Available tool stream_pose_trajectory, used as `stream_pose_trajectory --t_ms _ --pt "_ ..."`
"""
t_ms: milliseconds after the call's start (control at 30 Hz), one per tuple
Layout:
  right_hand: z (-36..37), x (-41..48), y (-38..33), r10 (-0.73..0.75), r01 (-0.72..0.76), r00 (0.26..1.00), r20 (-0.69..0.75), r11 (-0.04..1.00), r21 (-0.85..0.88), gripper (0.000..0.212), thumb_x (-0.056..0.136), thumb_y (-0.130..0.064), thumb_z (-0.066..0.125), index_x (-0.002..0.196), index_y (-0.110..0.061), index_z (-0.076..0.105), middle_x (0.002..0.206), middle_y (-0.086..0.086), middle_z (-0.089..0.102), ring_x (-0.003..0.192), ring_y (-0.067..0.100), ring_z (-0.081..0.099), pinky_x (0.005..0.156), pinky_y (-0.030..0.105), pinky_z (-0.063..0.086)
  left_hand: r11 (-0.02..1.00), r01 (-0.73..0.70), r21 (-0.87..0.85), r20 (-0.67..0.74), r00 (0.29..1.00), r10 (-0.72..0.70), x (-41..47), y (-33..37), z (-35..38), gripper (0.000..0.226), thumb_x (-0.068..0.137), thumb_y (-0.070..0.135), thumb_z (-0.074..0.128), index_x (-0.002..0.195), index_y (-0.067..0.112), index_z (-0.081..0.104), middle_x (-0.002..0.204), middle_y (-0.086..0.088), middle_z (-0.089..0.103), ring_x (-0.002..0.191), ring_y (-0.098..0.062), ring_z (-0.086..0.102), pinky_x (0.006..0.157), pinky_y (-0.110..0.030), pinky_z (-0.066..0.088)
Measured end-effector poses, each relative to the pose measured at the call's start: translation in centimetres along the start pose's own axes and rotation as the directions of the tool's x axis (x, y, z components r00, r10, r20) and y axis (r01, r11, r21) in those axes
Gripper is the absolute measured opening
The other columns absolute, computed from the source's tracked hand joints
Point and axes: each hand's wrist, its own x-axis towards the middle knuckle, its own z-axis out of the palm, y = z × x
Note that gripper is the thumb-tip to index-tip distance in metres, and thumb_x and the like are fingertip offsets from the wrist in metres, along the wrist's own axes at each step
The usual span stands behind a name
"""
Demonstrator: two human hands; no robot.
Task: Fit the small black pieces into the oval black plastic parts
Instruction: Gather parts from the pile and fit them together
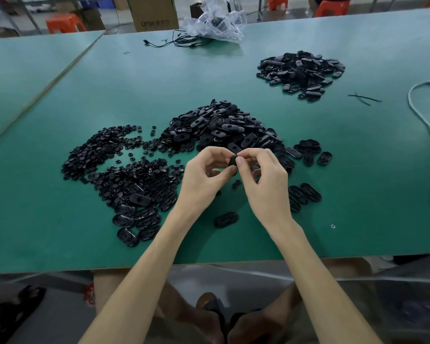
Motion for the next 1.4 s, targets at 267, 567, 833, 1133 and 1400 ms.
stream_pose_trajectory --t_ms 267,567,833,1133,1400 --pt "-0.1 0.0 0.09 0.049 -0.049 0.999 0.001 0.996 0.074 0.013 0.102 -0.017 0.065 0.114 -0.023 0.065 0.093 -0.008 0.068 0.086 0.009 0.064 0.075 0.009 0.045 1.0 -0.017 -0.016 0.064 0.998 0.018 0.07 0.3 -0.13 0.027 0.094 0.001 0.072 0.118 0.013 0.075 0.113 0.003 0.078 0.106 -0.014 0.073 0.091 -0.024 0.057" --pt "-0.32 -0.03 -0.2 0.022 -0.019 0.999 -0.033 0.997 0.071 0.012 0.103 -0.012 0.062 0.112 -0.017 0.068 0.104 -0.006 0.068 0.094 0.003 0.064 0.076 0.008 0.045 0.998 0.038 -0.052 0.04 0.999 -0.036 0.17 0.03 -0.05 0.029 0.101 -0.007 0.059 0.125 0.004 0.07 0.115 -0.007 0.076 0.11 -0.018 0.071 0.092 -0.03 0.057" --pt "-0.33 -0.05 -0.24 0.014 -0.012 0.999 -0.031 0.997 0.081 0.012 0.104 -0.01 0.062 0.111 -0.016 0.069 0.105 -0.001 0.068 0.088 0.003 0.069 0.074 0.01 0.049 0.996 0.076 -0.049 0.1 0.992 -0.071 0.01 0.61 0.04 0.02 0.104 0.008 0.06 0.12 0.008 0.073 0.108 -0.005 0.077 0.09 -0.016 0.072 0.074 -0.025 0.055" --pt "-0.33 -0.08 -0.28 -0.022 0.022 1.0 -0.007 0.999 0.046 0.014 0.102 -0.006 0.064 0.11 -0.013 0.072 0.105 -0.003 0.066 0.089 -0.003 0.066 0.076 0.005 0.047 0.992 0.097 -0.08 0.079 0.993 -0.09 -0.01 0.51 0.07 0.018 0.099 0.004 0.068 0.116 0.003 0.071 0.107 -0.012 0.076 0.088 -0.018 0.071 0.073 -0.025 0.055" --pt "-0.3 -0.1 -0.31 -0.024 0.025 1.0 -0.012 0.999 0.024 0.015 0.102 -0.008 0.064 0.111 -0.018 0.072 0.106 -0.005 0.066 0.097 0.0 0.064 0.08 0.007 0.046 0.991 0.087 -0.106 0.057 0.995 -0.081 -0.12 0.5 -0.06 0.02 0.097 0.001 0.069 0.116 0.003 0.073 0.108 -0.01 0.077 0.096 -0.019 0.074 0.076 -0.025 0.057"
